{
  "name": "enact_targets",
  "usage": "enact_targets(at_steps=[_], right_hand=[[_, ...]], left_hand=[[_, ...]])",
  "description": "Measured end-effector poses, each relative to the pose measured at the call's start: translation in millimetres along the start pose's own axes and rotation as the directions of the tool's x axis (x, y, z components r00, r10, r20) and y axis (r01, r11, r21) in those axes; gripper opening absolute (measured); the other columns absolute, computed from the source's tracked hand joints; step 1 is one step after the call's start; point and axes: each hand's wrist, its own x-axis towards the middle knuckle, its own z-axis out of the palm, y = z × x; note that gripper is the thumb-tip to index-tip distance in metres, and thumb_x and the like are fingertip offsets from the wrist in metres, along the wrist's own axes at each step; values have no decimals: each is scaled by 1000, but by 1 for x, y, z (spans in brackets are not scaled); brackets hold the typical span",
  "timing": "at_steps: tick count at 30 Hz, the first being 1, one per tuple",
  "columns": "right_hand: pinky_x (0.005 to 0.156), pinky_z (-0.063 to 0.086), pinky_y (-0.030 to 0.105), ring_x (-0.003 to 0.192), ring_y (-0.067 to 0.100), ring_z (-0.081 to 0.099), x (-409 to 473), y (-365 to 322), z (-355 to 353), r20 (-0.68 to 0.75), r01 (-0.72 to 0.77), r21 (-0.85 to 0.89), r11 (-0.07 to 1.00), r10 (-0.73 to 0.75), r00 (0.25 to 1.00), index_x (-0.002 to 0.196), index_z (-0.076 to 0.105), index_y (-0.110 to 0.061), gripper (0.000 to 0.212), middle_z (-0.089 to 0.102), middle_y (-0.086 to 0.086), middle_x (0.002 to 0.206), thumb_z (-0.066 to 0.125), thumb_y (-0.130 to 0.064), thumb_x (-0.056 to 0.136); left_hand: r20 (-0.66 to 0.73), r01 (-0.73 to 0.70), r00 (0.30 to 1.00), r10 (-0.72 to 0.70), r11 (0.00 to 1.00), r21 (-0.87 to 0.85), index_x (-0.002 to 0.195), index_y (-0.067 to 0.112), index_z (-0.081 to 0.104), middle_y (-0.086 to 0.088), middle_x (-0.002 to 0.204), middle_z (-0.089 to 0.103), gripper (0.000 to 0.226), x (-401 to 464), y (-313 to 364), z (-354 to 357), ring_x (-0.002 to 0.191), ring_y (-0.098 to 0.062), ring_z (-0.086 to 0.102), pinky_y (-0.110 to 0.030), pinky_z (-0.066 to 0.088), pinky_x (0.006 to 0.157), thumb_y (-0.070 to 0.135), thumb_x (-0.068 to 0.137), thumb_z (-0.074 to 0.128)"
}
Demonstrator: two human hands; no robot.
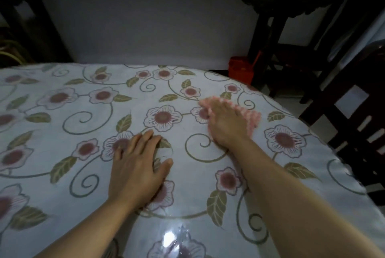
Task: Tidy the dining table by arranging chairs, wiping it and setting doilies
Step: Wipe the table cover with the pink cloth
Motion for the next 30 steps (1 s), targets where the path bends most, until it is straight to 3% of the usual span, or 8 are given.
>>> enact_targets(at_steps=[4, 7, 9, 12, 14, 17, 20, 30], right_hand=[[116, 9, 39, 145, 15, 13, -18, -57, 11, 89, 319, 108, 942, -329, 940, 149, 20, -32, 48, 19, -5, 158, 22, -32, 101], [114, 22, 45, 138, 16, 31, -15, -40, 7, 42, 373, 53, 926, -375, 926, 146, 21, -43, 47, 32, -11, 151, 30, -45, 99], [99, 42, 47, 118, 21, 52, 4, -5, 4, -123, 159, -124, 980, -174, 977, 139, 34, -39, 46, 49, -5, 138, 41, -46, 94], [108, 29, 50, 132, 33, 33, 28, 22, -6, -43, -247, -125, 961, 243, 969, 142, 34, -11, 54, 34, 13, 148, 25, -37, 95], [107, 31, 49, 131, 32, 37, 36, -1, 0, -62, -283, -91, 955, 278, 959, 141, 34, -15, 51, 38, 11, 145, 32, -37, 95], [104, 35, 52, 124, 27, 44, 36, -60, 20, -112, 25, -24, 999, -28, 993, 139, 32, -35, 47, 45, 2, 139, 24, -37, 92], [115, 16, 48, 143, 21, 20, 24, -108, 34, 45, 277, 84, 957, -282, 958, 147, 19, -42, 51, 24, -5, 156, 24, -37, 96], [111, 24, 42, 140, 25, 30, -74, -145, 24, 91, 544, 172, 821, -563, 821, 146, 34, -17, 68, 38, 6, 150, 19, -42, 84]], left_hand=[[-49, 15, 999, -17, 999, -43, 139, 19, 38, 2, 150, 36, 75, 0, -3, 1, 139, -17, 29, -45, 17, 114, 57, 78, 19], [-118, 47, 992, -54, 997, -64, 131, 14, 48, -3, 142, 46, 68, -1, -6, 2, 132, -23, 40, -47, 25, 111, 50, 78, 24], [-146, 64, 986, -76, 994, -89, 128, 14, 50, -3, 139, 50, 65, -2, -7, 3, 130, -23, 42, -47, 27, 110, 48, 78, 26], [-180, 54, 981, -77, 990, -132, 129, 12, 50, -4, 136, 53, 63, -1, -7, 5, 128, -24, 44, -48, 28, 109, 43, 80, 28], [-217, 59, 971, -100, 980, -187, 131, 9, 46, -7, 131, 55, 61, -1, -8, 7, 122, -25, 47, -46, 30, 105, 40, 82, 29], [-253, 97, 947, -197, 928, -359, 140, 5, 35, -13, 136, 50, 70, -2, -7, 4, 124, -29, 45, -47, 33, 105, 46, 85, 26], [-260, 101, 928, -267, 852, -514, 146, 8, 24, -11, 146, 40, 78, -4, -3, -1, 132, -26, 38, -49, 32, 108, 55, 84, 24], [-232, 95, 888, -398, 652, -752, 143, 9, 26, -12, 142, 45, 82, -5, -8, -12, 129, -23, 44, -31, 34, 106, 58, 78, 37]])
